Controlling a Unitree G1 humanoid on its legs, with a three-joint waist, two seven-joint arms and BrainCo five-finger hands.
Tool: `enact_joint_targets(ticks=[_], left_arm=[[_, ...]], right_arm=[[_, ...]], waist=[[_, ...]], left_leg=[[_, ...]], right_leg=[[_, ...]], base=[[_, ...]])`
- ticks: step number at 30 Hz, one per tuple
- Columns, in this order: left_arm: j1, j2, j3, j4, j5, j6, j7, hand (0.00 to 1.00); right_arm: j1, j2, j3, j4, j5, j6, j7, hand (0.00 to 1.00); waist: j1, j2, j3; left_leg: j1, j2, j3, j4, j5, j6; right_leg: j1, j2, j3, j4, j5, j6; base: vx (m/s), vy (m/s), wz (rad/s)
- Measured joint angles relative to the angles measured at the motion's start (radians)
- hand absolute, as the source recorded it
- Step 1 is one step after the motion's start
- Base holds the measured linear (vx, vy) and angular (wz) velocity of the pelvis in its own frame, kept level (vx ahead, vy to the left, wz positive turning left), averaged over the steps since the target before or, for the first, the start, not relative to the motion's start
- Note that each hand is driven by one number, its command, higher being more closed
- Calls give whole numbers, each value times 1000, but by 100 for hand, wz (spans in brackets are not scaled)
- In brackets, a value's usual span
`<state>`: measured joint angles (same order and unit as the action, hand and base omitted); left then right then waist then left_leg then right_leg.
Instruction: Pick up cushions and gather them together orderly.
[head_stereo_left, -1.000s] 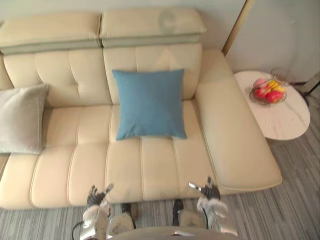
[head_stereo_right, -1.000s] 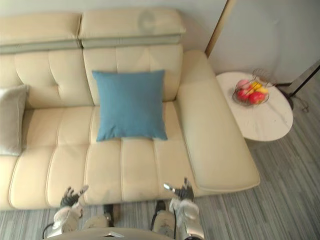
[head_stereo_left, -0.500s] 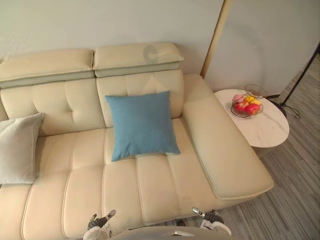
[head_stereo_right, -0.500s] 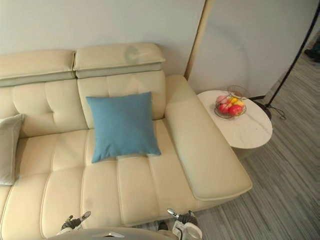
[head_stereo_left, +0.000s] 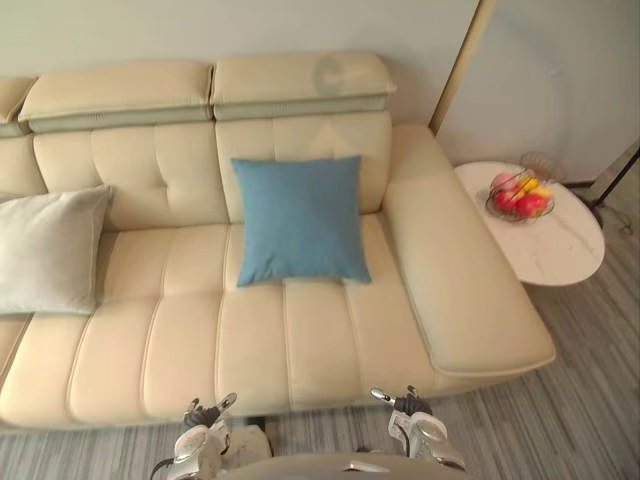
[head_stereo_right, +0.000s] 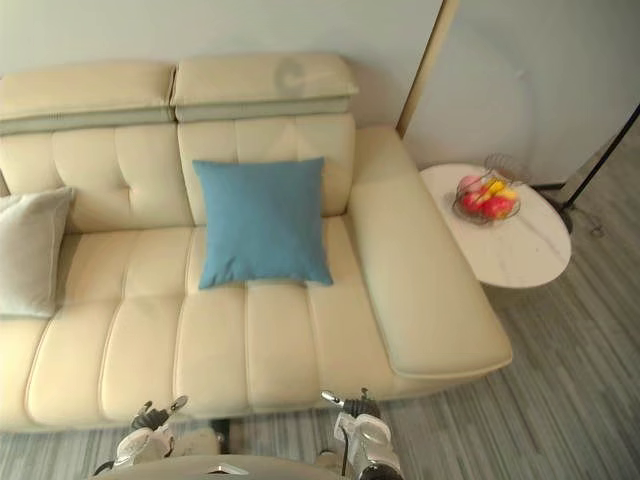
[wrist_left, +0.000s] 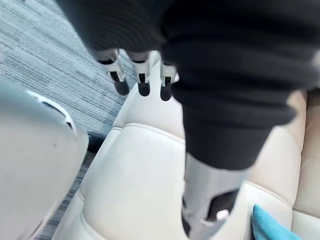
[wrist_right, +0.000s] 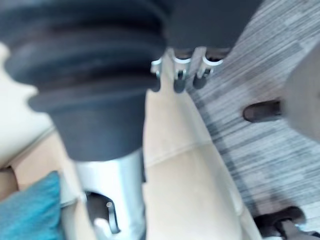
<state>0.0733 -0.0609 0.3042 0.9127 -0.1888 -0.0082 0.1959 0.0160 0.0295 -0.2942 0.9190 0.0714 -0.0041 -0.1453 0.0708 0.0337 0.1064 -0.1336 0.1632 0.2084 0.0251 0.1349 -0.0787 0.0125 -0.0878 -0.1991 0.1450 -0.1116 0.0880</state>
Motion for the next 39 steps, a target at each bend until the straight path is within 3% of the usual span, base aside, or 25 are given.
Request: enact_joint_targets(ticks=[3,4,5,7,8,11,12,13,14,19,23,30,33,34,35,36,38,39], left_arm=[[20,1,0,-1,34,0,0,0],[23,10,1,-5,46,1,0,0],[27,14,5,-10,51,1,-1,0],[38,6,15,-9,62,3,1,0],[38,5,17,-10,64,3,0,0],[40,13,27,1,66,3,-3,0],[39,18,27,3,67,6,-3,0],[43,23,26,7,67,7,-4,0],[40,31,22,22,70,7,-5,0],[35,46,-2,67,85,9,-9,0],[24,50,-23,84,117,12,-26,0],[8,52,-28,89,145,16,-38,0],[-1,52,-28,89,153,16,-37,0],[-2,52,-28,89,153,16,-37,0],[-5,56,-29,88,155,17,-36,0],[-15,53,-32,88,155,17,-36,0],[-13,62,-60,85,155,17,-36,0],[-12,66,-69,83,155,17,-36,0]], right_arm=[[7,-4,6,-6,2,-1,-10,0],[17,7,6,-9,2,-1,-10,0],[21,7,-1,-9,2,0,-12,0],[31,-2,-12,-19,4,0,-12,0],[31,0,-27,-19,4,1,-12,0],[30,11,-55,-9,2,1,-10,0],[30,13,-71,1,2,5,-10,0],[38,14,-78,2,2,8,-10,0],[44,14,-96,11,1,9,-10,0],[51,9,-150,48,1,11,-9,0],[60,3,-162,59,2,13,-8,0],[49,-1,-179,76,2,12,-6,0],[23,-3,-147,56,2,12,-6,0],[19,-3,-136,51,2,12,-6,0],[-4,-1,-111,36,2,9,-4,0],[-6,-4,-112,37,1,9,-4,0],[5,-12,-112,33,1,7,-7,0],[7,-13,-112,33,1,7,-7,0]], waist=[[-5,0,-1],[-10,-33,-4],[-9,-43,0],[-14,-30,-5],[-11,-22,-10],[-16,-39,-13],[-22,-57,-28],[-26,-50,-33],[-28,-72,-50],[-30,-68,-56],[-41,-62,-56],[-41,-66,-50],[-39,-61,-37],[-38,-60,-35],[-43,-49,-21],[-47,-42,-14],[-52,-26,-5],[-59,-26,-5]], left_leg=[[17,2,17,-35,-2,-11],[19,-12,39,-45,-42,-14],[13,-18,58,42,-60,21],[41,-14,72,149,-155,15],[51,-16,89,149,-166,13],[104,-63,97,81,-179,4],[125,-82,96,34,-177,2],[141,-94,97,-12,-169,-5],[160,-105,93,-55,-162,-8],[223,-115,62,-103,-107,0],[241,-113,71,-103,-109,13],[280,-97,218,-70,-173,1],[265,-79,354,9,-252,-9],[260,-78,369,19,-262,-6],[245,-57,450,51,-279,5],[250,-44,493,66,-284,5],[279,-8,588,88,-285,0],[280,-1,598,98,-285,0]], right_leg=[[-2,-2,-4,0,9,-14],[-11,-32,-3,-19,22,-23],[-14,-50,6,-20,26,-26],[-13,-54,51,-10,29,-6],[-12,-52,67,-10,32,-4],[-21,-64,143,-30,41,-16],[-22,-67,161,-48,45,-21],[-20,-69,162,-70,49,-27],[-16,-69,164,-94,63,-27],[18,-49,196,-129,110,3],[30,-44,214,-145,114,9],[-6,-15,347,-152,144,-17],[-86,22,405,-158,223,-33],[-98,30,398,-167,243,-43],[-119,32,291,-196,246,-101],[-128,18,198,-189,228,-124],[-154,-27,-161,-91,187,-148],[-154,-35,-223,-75,182,-156]], base=[[-161,25,-3],[-59,76,-1],[2,72,-17],[30,68,-49],[-53,99,-63],[-57,112,-60],[-21,135,-46],[31,99,-33],[59,54,-25],[96,-4,-30],[111,-23,-20],[8,0,-67],[-65,-18,-163],[-67,-70,-193],[-65,-88,-169],[-70,-106,-183],[-14,-84,-129],[46,-113,-80]])
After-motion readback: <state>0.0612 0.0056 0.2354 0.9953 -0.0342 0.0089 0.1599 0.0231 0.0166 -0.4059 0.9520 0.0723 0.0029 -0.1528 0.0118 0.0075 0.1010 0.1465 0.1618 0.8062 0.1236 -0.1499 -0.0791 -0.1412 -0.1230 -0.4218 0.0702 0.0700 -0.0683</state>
